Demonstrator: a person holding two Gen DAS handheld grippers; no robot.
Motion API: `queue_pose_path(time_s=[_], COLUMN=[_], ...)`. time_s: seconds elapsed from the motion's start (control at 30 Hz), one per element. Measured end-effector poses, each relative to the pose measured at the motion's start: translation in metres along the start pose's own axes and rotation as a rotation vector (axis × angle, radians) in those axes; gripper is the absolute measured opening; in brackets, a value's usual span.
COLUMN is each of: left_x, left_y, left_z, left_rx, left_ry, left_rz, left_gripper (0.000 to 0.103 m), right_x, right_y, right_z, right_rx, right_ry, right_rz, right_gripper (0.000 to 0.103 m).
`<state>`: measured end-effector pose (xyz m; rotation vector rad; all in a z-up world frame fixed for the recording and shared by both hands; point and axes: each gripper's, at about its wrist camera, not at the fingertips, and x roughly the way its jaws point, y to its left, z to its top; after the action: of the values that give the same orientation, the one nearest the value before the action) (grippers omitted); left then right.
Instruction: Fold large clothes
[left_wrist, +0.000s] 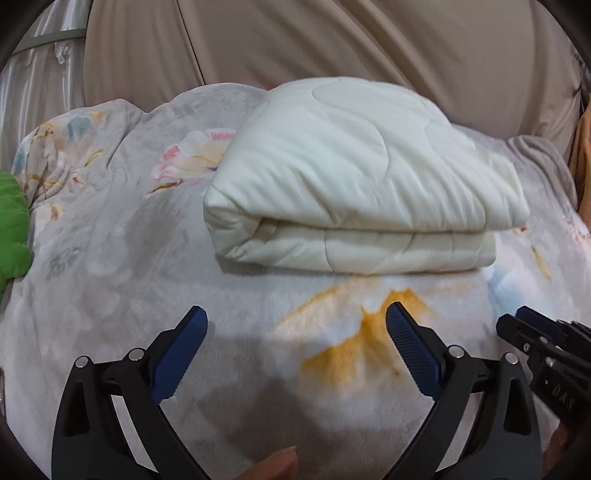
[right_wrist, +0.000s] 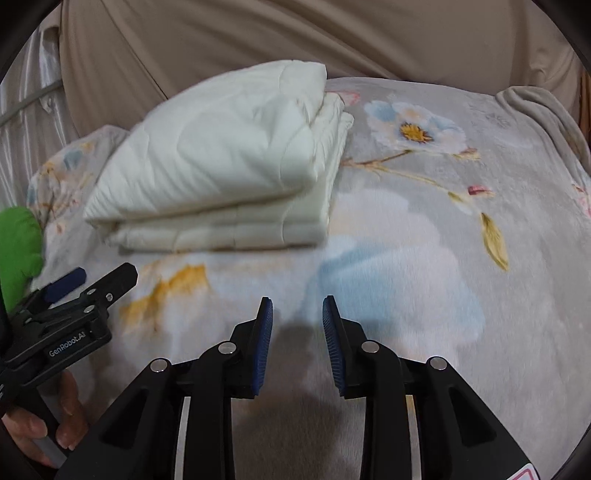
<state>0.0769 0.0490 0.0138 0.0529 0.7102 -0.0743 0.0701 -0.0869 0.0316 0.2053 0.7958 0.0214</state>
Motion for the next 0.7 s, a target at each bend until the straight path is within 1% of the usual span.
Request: queue_pose_path(time_s=[0.03,0.1,0.23,0.43,0.7], left_x=[-0.001,-0.003,-0.005,-0.007,-0.008], left_y=[-0.001,-0.001,-0.002,-0.01,-0.014], left_z=[-0.001,-0.002,-0.006,-0.008,-0.008], left_rx=[-0.001,-0.01,-0.023,0.012,0.031], left_ry=[-0.004,-0.014,-0.012,-0.028,-0.033], left_rz=[0.007,0.029,0.053,0.084,0.095], left_gripper=[0.095,0.095,0.095,0.095,0.095], right_x=[0.0,0.001,-0.002,-0.001,-0.001], right_y=[0.002,0.007,0.016,0.018,0.019], right_z=[-0.003,-0.008,-0.01,-0.011,-0.011], right_rx=[0.002,0.001,-0.032,-0.043,-0.043], right_ry=[0.002,0.008,-0.019,-0.024,-0.028], right_rz=[-0.001,-0.007,-0.056,-0.075,-0.086], right_gripper=[0.037,0.039,0.044,0.045,0.045])
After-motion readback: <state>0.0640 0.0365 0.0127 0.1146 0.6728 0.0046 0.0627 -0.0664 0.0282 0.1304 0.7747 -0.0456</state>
